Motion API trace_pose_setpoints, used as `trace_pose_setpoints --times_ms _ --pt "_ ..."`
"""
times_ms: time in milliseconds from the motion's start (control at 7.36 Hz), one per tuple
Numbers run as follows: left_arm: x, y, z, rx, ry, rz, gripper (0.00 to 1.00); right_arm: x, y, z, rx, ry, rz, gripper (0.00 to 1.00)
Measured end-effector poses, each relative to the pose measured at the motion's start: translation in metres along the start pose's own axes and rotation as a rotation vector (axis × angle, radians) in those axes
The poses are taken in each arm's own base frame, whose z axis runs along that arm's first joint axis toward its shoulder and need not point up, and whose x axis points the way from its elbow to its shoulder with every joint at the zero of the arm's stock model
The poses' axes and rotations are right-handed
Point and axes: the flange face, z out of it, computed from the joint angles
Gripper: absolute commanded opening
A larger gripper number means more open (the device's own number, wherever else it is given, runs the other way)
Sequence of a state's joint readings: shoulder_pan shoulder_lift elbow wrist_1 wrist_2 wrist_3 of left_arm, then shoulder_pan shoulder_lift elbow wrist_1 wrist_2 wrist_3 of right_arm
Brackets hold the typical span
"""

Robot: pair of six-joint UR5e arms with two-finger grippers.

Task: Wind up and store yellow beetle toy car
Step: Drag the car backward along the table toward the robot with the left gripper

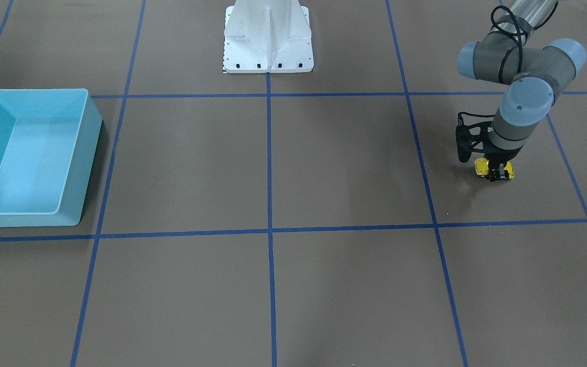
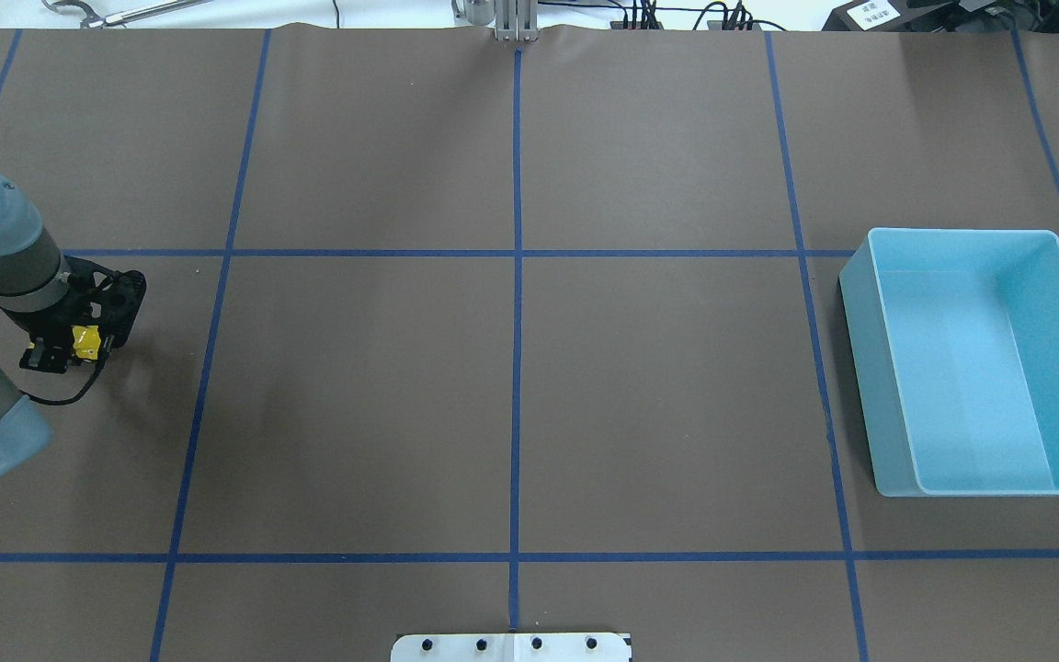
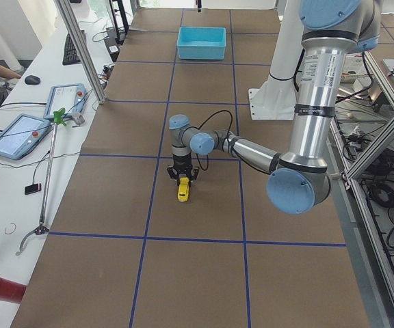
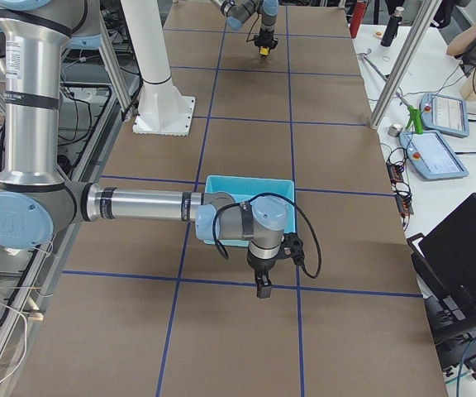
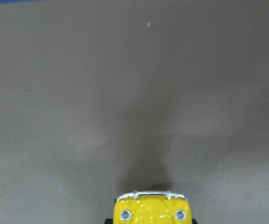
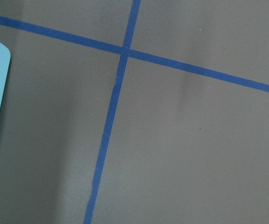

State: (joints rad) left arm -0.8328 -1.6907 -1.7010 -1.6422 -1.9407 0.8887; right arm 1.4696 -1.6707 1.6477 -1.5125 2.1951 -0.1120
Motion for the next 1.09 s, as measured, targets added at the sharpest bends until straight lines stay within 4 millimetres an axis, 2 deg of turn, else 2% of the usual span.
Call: trace_pose_setpoints --times_ms 1086 --pt "0.019 0.034 0.015 0.048 0.01 0.01 0.06 -0.001 -0.001 -0.001 0.002 0.0 -0.002 1.0"
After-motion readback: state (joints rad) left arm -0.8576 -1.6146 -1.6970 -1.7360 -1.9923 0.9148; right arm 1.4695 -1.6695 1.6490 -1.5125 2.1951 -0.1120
